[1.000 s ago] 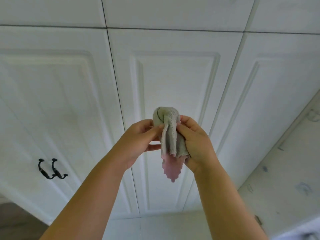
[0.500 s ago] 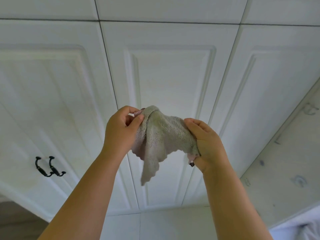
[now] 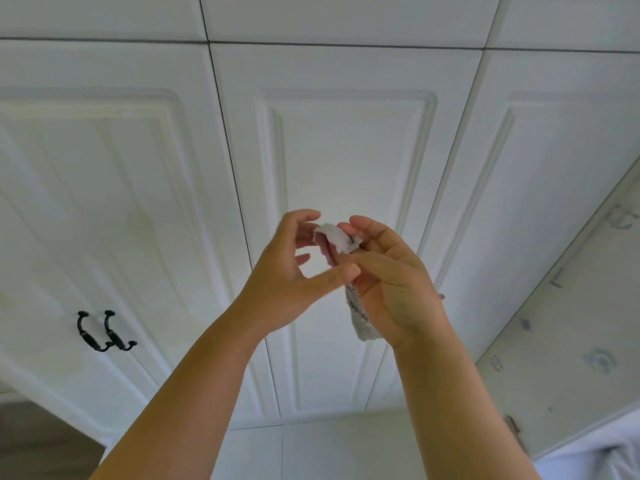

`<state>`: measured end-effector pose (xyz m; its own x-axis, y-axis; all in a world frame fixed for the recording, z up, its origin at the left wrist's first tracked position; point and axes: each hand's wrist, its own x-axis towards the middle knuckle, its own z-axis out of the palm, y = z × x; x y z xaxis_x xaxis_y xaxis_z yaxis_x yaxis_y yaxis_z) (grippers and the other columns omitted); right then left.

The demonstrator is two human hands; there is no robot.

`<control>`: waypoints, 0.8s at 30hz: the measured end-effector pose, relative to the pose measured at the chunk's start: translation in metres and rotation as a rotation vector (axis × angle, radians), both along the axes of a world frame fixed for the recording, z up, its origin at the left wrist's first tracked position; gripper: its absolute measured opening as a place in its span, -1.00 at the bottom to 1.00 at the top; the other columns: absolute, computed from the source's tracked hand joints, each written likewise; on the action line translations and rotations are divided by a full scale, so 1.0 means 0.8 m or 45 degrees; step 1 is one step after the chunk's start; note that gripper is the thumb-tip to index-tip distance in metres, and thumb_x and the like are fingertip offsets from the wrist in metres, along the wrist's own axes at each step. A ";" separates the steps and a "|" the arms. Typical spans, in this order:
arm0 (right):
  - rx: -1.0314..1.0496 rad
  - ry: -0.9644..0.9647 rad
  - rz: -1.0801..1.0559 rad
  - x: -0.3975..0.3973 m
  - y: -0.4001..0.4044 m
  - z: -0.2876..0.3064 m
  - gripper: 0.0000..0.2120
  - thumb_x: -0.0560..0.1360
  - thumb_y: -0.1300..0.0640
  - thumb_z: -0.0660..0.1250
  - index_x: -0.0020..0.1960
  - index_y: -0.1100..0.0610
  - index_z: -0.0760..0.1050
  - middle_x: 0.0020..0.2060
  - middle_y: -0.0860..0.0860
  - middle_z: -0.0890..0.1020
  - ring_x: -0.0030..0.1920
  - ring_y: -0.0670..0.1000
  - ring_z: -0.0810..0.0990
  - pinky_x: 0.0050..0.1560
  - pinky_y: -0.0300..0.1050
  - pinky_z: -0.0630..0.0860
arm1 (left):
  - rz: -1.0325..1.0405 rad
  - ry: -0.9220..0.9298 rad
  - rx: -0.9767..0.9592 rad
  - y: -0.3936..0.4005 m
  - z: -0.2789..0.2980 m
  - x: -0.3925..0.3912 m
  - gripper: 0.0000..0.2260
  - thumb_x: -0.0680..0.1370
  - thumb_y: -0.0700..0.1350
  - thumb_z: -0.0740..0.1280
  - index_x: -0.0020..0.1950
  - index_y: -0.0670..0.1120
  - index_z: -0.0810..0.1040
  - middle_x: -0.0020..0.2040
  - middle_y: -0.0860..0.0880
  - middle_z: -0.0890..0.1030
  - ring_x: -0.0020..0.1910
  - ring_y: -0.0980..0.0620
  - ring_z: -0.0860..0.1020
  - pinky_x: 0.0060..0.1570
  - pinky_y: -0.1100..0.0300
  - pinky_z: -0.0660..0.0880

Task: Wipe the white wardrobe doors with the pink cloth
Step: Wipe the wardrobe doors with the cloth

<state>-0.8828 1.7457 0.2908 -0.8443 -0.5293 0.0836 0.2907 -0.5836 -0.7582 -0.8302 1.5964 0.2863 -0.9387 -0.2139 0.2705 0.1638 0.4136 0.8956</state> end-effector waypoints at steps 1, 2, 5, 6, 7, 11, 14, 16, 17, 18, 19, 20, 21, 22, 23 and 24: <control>0.110 0.071 -0.058 0.000 0.000 0.000 -0.67 0.49 0.53 0.28 0.18 0.27 0.54 0.04 0.19 0.64 0.05 0.19 0.66 0.18 0.03 0.61 | -0.040 -0.011 0.016 0.002 -0.002 -0.002 -0.41 0.38 0.15 0.55 0.32 0.07 0.41 0.13 0.22 0.58 0.19 0.17 0.57 0.23 0.19 0.53; 0.204 0.139 -0.110 0.002 0.000 0.001 -0.74 0.51 0.49 0.30 0.13 0.24 0.57 0.00 0.17 0.66 -0.01 0.15 0.67 0.14 0.04 0.62 | -0.055 0.004 0.066 0.002 -0.003 -0.003 -0.51 0.42 0.07 0.54 0.27 0.01 0.47 0.12 0.14 0.62 0.16 0.12 0.60 0.22 0.12 0.55; 0.439 0.357 -0.317 0.001 0.003 0.007 -0.92 0.54 0.33 0.40 -0.02 0.19 0.62 -0.09 0.18 0.71 -0.04 0.16 0.71 0.13 0.11 0.60 | -0.080 0.043 0.105 0.000 0.002 0.002 -0.87 0.57 -0.15 0.41 0.10 -0.12 0.58 0.01 0.00 0.71 0.05 0.05 0.67 0.13 0.11 0.59; 0.500 0.404 -0.404 0.001 0.004 0.010 -0.94 0.54 0.30 0.41 -0.05 0.18 0.63 -0.15 0.17 0.71 -0.09 0.15 0.71 0.06 0.08 0.62 | -0.067 0.027 0.050 -0.002 0.004 0.005 -0.91 0.60 -0.17 0.36 0.09 -0.14 0.60 -0.02 0.00 0.71 0.01 0.05 0.68 0.10 0.11 0.60; 0.538 0.427 -0.487 0.000 0.003 0.012 -0.96 0.55 0.28 0.41 -0.06 0.18 0.62 -0.22 0.15 0.70 -0.19 0.12 0.70 -0.03 0.03 0.63 | -0.049 0.008 0.012 -0.005 0.006 0.007 -0.90 0.63 -0.16 0.33 0.08 -0.15 0.60 -0.05 -0.01 0.71 -0.02 0.02 0.67 0.08 0.04 0.60; 0.510 0.335 -0.592 0.011 -0.009 0.017 -0.97 0.57 0.24 0.39 -0.01 0.19 0.60 -0.28 0.08 0.68 -0.25 0.03 0.66 -0.08 -0.07 0.63 | -0.027 -0.115 0.060 -0.021 0.016 0.015 -0.80 0.68 -0.09 0.23 0.03 -0.14 0.61 -0.03 -0.19 0.66 0.01 -0.20 0.62 0.15 -0.16 0.57; 0.565 0.303 -0.658 0.021 -0.024 0.013 -0.82 0.56 0.21 0.42 0.12 0.07 0.52 0.01 -0.11 0.68 -0.03 -0.14 0.70 -0.02 -0.20 0.62 | 0.007 -0.177 0.254 -0.023 0.024 0.021 -0.76 0.69 -0.12 0.18 0.07 -0.11 0.64 -0.04 -0.09 0.69 -0.02 -0.04 0.67 0.06 0.10 0.63; 0.692 0.378 -0.766 0.030 -0.035 0.008 -0.76 0.53 0.22 0.43 0.12 -0.01 0.47 0.08 -0.18 0.64 0.02 -0.23 0.67 -0.08 -0.32 0.58 | 0.052 -0.173 0.390 -0.029 0.026 0.024 -0.77 0.70 -0.12 0.18 0.07 -0.10 0.64 -0.01 -0.11 0.70 0.03 -0.08 0.68 0.08 0.05 0.63; 0.776 0.447 -0.832 0.035 -0.041 0.007 -0.79 0.53 0.20 0.43 0.08 -0.03 0.49 0.07 -0.18 0.63 0.03 -0.23 0.65 -0.06 -0.33 0.57 | 0.064 -0.168 0.474 -0.035 0.029 0.024 -0.77 0.70 -0.12 0.19 0.06 -0.08 0.65 0.02 -0.13 0.70 0.06 -0.10 0.67 0.12 0.01 0.62; 0.862 0.524 -0.857 0.039 -0.045 0.006 -0.84 0.54 0.16 0.43 0.03 -0.05 0.51 0.04 -0.18 0.64 0.04 -0.22 0.64 -0.01 -0.33 0.55 | 0.070 -0.159 0.559 -0.038 0.033 0.024 -0.76 0.70 -0.13 0.19 0.05 -0.05 0.66 0.03 -0.11 0.70 0.08 -0.10 0.67 0.14 0.00 0.61; 0.934 0.587 -0.817 0.039 -0.048 0.006 -0.91 0.55 0.10 0.41 0.02 -0.06 0.53 0.00 -0.19 0.64 0.05 -0.23 0.61 0.04 -0.32 0.53 | 0.057 -0.154 0.632 -0.042 0.037 0.024 -0.76 0.69 -0.14 0.19 0.05 -0.02 0.67 0.04 -0.10 0.71 0.09 -0.08 0.67 0.16 0.01 0.60; 0.989 0.610 -0.699 0.040 -0.051 0.008 -0.94 0.57 0.01 0.38 0.02 -0.05 0.54 -0.03 -0.20 0.65 0.04 -0.26 0.60 0.04 -0.33 0.51 | 0.021 -0.145 0.690 -0.045 0.040 0.023 -0.76 0.69 -0.15 0.20 0.08 -0.02 0.68 0.05 -0.09 0.71 0.10 -0.07 0.67 0.17 0.01 0.58; 1.036 0.612 -0.548 0.038 -0.052 0.009 -0.86 0.57 -0.06 0.36 0.03 -0.01 0.55 -0.07 -0.21 0.65 -0.02 -0.25 0.60 -0.02 -0.34 0.50 | -0.033 -0.133 0.735 -0.049 0.045 0.021 -0.75 0.69 -0.15 0.20 0.11 -0.02 0.68 0.06 -0.10 0.71 0.11 -0.06 0.67 0.19 0.02 0.56; 1.080 0.615 -0.410 0.037 -0.053 0.009 -0.75 0.57 -0.10 0.35 0.01 0.09 0.55 -0.14 -0.17 0.64 -0.12 -0.19 0.60 -0.08 -0.30 0.49 | -0.056 -0.126 0.753 -0.052 0.048 0.020 -0.75 0.68 -0.15 0.20 0.12 -0.02 0.68 0.06 -0.09 0.71 0.11 -0.05 0.67 0.20 0.02 0.55; 1.125 0.635 -0.353 0.034 -0.054 0.010 -0.68 0.58 -0.09 0.35 -0.02 0.19 0.53 -0.20 -0.10 0.60 -0.20 -0.13 0.55 -0.13 -0.24 0.47 | -0.042 -0.126 0.737 -0.055 0.051 0.016 -0.77 0.68 -0.13 0.21 0.11 0.00 0.68 0.03 -0.08 0.72 0.08 -0.03 0.68 0.18 0.03 0.56; 1.158 0.663 -0.371 0.030 -0.055 0.011 -0.68 0.59 -0.05 0.35 -0.05 0.24 0.51 -0.21 -0.07 0.58 -0.23 -0.11 0.52 -0.14 -0.21 0.45 | 0.012 -0.127 0.669 -0.057 0.053 0.010 -0.79 0.67 -0.10 0.23 0.09 0.04 0.67 -0.03 -0.04 0.73 0.02 -0.01 0.69 0.12 0.03 0.58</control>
<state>-0.8586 1.7018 0.2994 -0.9219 -0.3588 0.1459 -0.2501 0.2640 -0.9315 -0.8223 1.5510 0.3291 -0.9518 -0.3049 0.0343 0.0660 -0.0941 0.9934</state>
